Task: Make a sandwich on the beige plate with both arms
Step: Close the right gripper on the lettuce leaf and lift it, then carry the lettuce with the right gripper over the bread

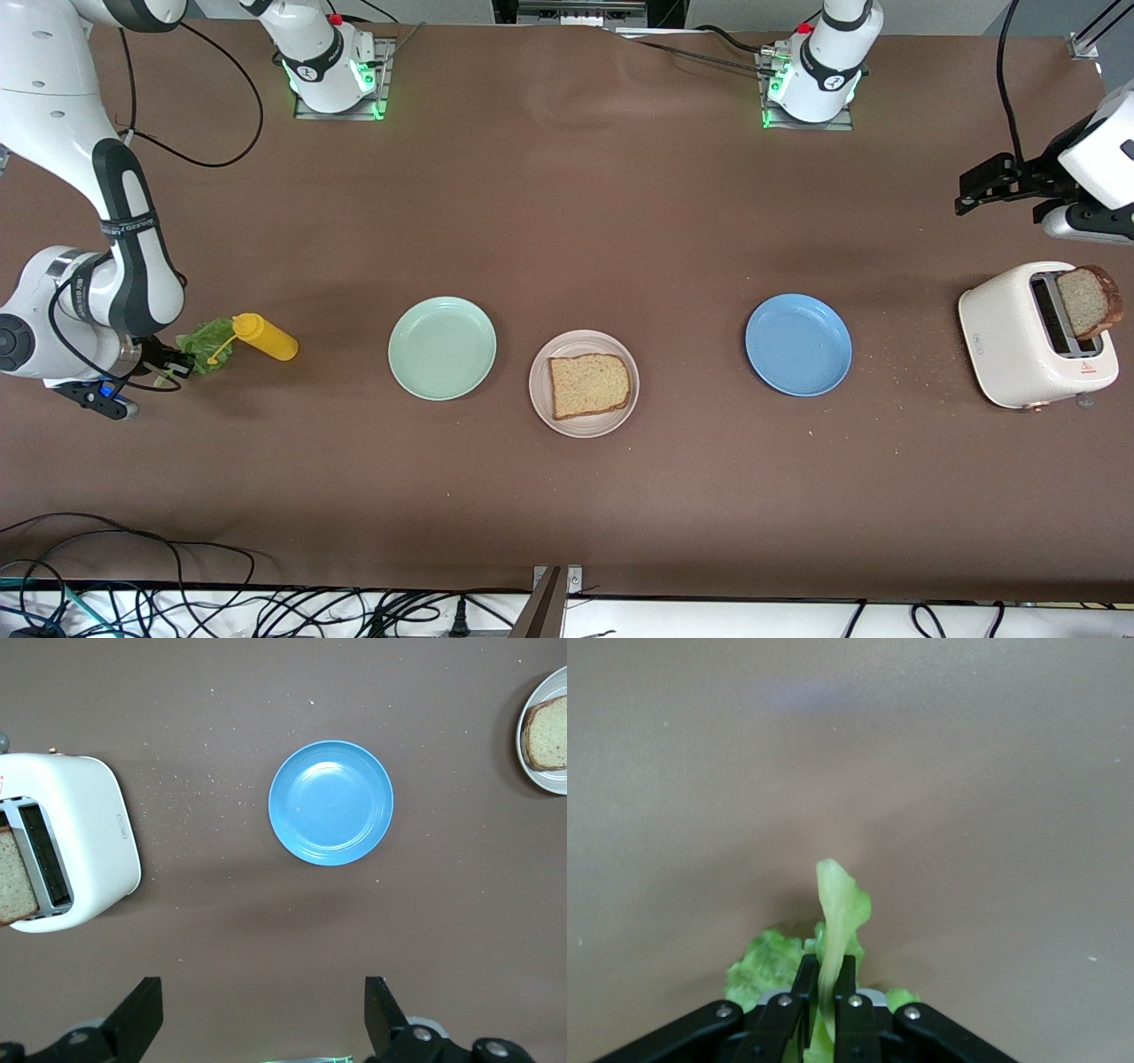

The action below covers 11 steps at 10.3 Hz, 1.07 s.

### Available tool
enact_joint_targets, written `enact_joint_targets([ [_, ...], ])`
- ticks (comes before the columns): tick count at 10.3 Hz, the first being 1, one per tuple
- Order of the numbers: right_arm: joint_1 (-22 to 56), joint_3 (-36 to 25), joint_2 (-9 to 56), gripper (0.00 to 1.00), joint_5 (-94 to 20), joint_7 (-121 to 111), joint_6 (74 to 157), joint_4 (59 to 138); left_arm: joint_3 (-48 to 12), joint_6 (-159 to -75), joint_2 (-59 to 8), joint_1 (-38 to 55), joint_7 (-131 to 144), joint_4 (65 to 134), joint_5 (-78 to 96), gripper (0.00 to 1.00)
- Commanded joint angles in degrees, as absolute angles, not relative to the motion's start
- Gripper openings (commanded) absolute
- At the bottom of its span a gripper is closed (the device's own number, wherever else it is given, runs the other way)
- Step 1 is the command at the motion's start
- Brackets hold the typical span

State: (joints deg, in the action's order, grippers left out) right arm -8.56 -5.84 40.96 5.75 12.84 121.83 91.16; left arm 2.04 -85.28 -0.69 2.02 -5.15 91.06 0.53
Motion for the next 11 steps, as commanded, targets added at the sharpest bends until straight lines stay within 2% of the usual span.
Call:
enact_joint_targets([
  [1, -8.53, -5.63, 38.5, 0.0, 7.91, 6.89, 114.03, 87.56, 2.02, -83.94, -1.49, 2.2, -6.33, 89.21, -0.53, 1.0],
  [5, -8.0, -3.79, 29.82, 0.0, 7.12, -5.08, 95.31, 81.57, 2.02, -83.94, -1.49, 2.2, -6.42, 89.12, -0.53, 1.0],
  [8, -8.0, 6.38, 23.57, 0.0, 6.94, -3.0, 86.24, 77.54, 2.02, -83.94, -1.49, 2.2, -6.42, 89.21, -0.53, 1.0],
  [11, -7.74, 17.89, 24.34, 0.0, 6.07, 16.53, 85.51, 71.55, 2.02, -83.94, -1.49, 2.2, -6.42, 89.12, -0.53, 1.0],
])
